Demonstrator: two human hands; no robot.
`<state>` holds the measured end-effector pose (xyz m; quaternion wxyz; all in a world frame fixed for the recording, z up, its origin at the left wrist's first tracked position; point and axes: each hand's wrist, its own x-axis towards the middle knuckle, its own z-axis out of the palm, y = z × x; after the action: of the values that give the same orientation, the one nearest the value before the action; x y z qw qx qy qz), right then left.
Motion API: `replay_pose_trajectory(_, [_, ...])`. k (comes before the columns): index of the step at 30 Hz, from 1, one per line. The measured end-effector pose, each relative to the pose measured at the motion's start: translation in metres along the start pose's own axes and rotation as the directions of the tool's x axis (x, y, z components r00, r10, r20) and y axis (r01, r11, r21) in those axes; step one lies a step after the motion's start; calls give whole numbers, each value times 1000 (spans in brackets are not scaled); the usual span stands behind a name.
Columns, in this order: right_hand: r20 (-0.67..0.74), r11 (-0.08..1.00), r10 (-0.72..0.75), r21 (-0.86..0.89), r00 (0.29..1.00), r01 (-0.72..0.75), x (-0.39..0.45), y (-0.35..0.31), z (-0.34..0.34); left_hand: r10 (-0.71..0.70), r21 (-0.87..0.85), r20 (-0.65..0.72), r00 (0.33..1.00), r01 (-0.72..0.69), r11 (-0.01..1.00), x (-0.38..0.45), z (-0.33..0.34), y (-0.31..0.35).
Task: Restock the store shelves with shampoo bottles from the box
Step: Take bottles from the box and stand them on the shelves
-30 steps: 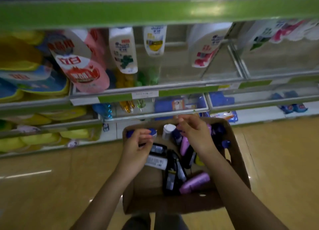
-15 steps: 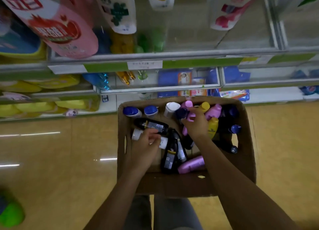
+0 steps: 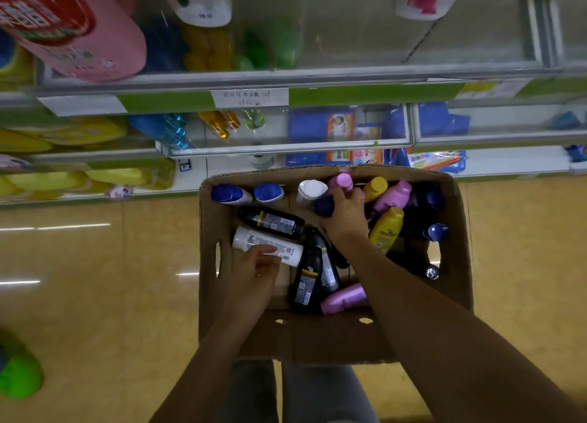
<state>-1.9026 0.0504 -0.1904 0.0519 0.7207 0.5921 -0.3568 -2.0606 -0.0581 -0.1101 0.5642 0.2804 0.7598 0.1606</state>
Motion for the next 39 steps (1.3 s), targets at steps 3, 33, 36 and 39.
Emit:
replay_pose_trajectory(3, [-18, 998, -53, 18, 998, 53, -4, 5, 4, -9, -30, 17, 1000, 10, 1000, -2, 2, -1])
replay_pose_trajectory(33, [-115, 635, -241, 732, 964, 246, -114, -64, -222, 430, -168, 125, 894, -408, 897, -65, -19, 111])
replay_pose_trajectory(36, [-119, 617, -282, 737, 952, 275, -121, -73, -240, 489, -235, 142, 861, -450, 861, -78, -22, 123])
replay_pose_trajectory(39, [-128, 618, -283, 733, 951, 283, -129, -82, -251, 521, -315, 72, 850, -476, 821, -92, -24, 131])
